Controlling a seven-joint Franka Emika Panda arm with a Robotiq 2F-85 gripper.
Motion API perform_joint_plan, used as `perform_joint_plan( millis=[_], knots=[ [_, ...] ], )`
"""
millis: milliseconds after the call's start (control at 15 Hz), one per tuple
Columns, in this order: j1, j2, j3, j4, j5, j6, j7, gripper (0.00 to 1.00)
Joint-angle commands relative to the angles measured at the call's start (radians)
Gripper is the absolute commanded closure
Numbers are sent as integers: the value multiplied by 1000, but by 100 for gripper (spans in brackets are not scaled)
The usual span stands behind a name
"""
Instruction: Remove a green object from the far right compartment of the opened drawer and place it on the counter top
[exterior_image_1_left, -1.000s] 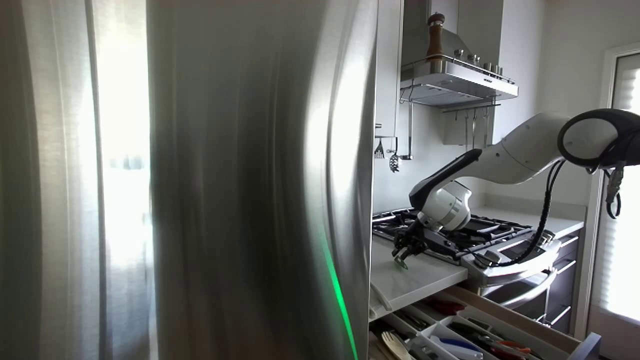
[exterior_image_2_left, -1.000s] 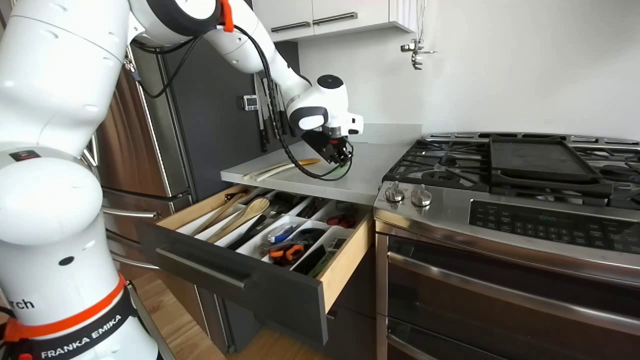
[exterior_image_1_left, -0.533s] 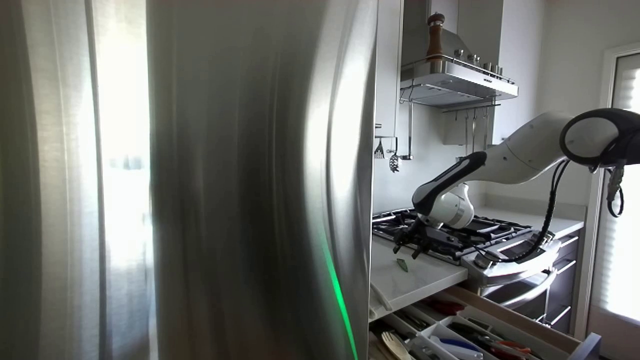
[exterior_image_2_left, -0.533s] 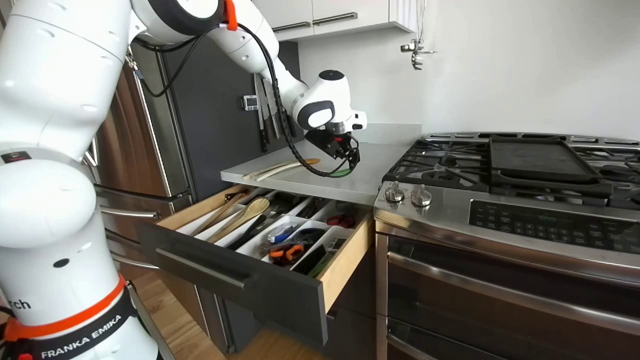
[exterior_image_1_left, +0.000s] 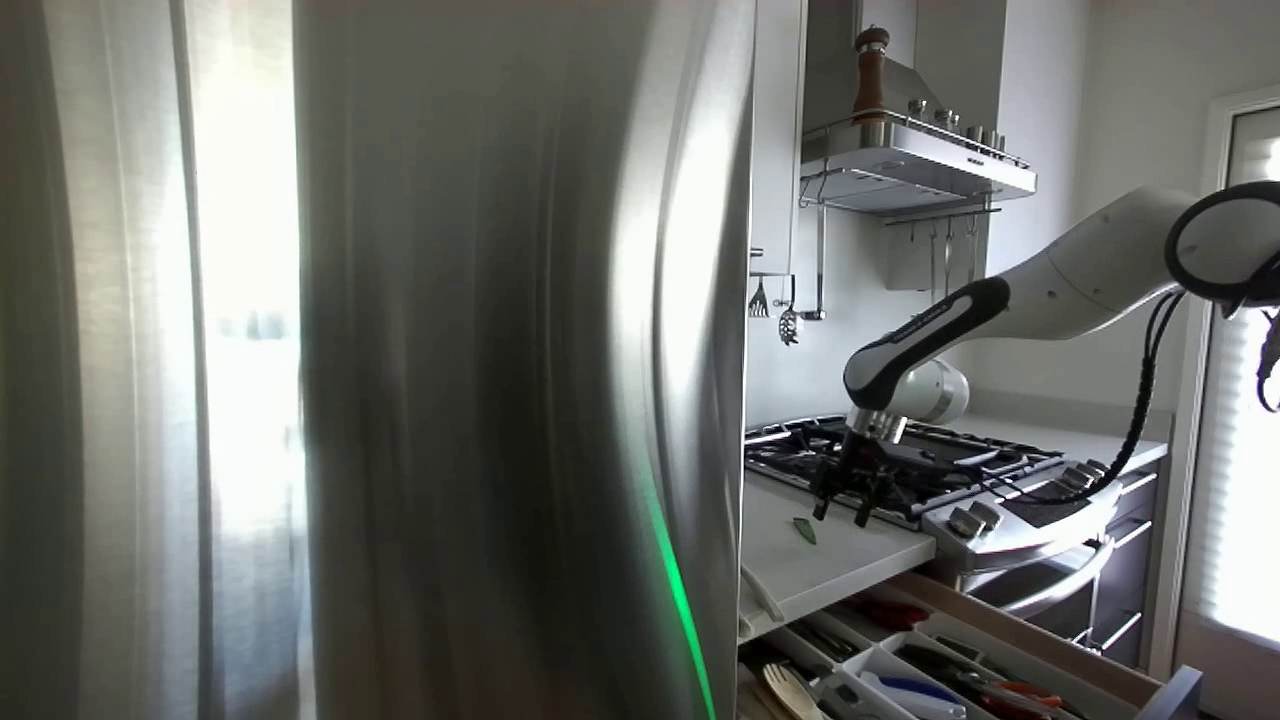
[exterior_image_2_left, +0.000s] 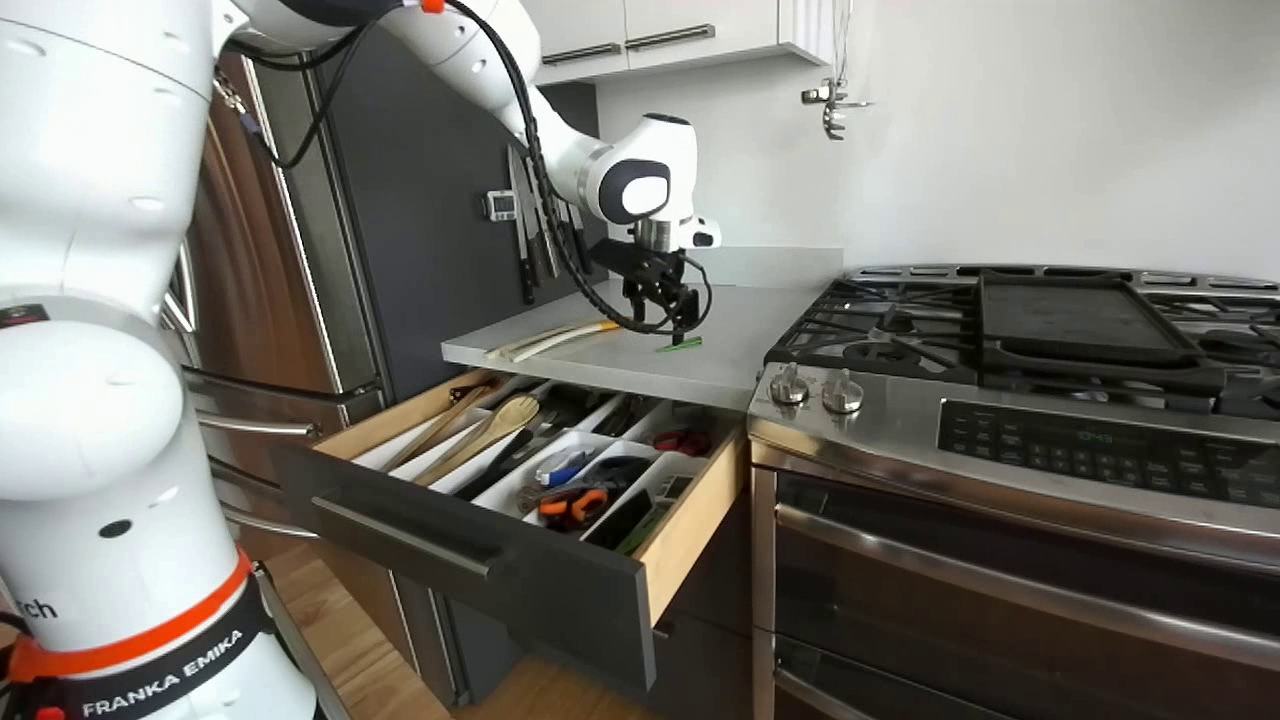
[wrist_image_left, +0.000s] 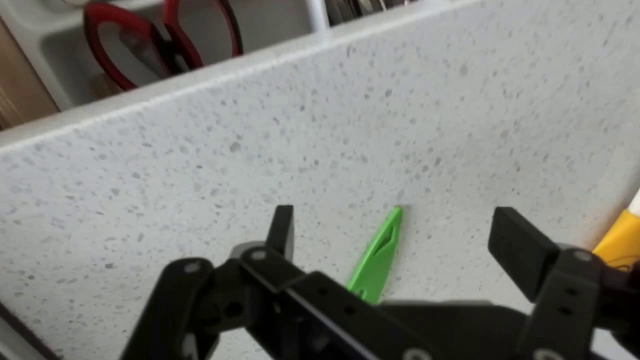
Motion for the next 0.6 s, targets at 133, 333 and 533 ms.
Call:
perform_joint_plan(
  millis=[133, 333, 533],
  knots=[
    [-52, -210, -4, -206, -124, -81, -125, 0],
    [-63, -297, -23, -303, -191, -87, -147, 0],
    [-66, -390, -42, -395, -281, -98, -122, 0]
  ],
)
